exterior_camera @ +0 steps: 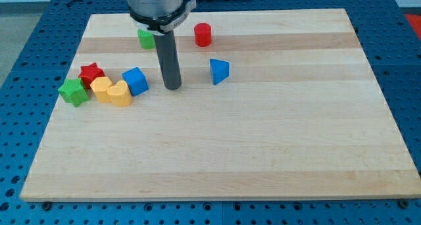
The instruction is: Push the blue cube closer to the red star
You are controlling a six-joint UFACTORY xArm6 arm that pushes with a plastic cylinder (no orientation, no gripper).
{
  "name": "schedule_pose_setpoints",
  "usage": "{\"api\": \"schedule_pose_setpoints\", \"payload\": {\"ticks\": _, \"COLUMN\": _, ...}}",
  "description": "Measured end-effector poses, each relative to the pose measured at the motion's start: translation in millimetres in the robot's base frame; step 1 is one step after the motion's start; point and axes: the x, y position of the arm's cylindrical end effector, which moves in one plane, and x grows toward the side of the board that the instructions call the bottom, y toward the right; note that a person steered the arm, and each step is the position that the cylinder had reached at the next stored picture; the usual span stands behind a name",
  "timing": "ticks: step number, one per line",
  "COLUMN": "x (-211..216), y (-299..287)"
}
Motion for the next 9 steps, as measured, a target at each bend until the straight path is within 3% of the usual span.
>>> {"api": "schedule_pose_setpoints", "payload": {"ticks": 3, "x": -11.1, "y": -55.9}}
{"api": "schedule_pose_setpoints", "payload": {"ticks": 9, "x": -23.3, "y": -95.6}}
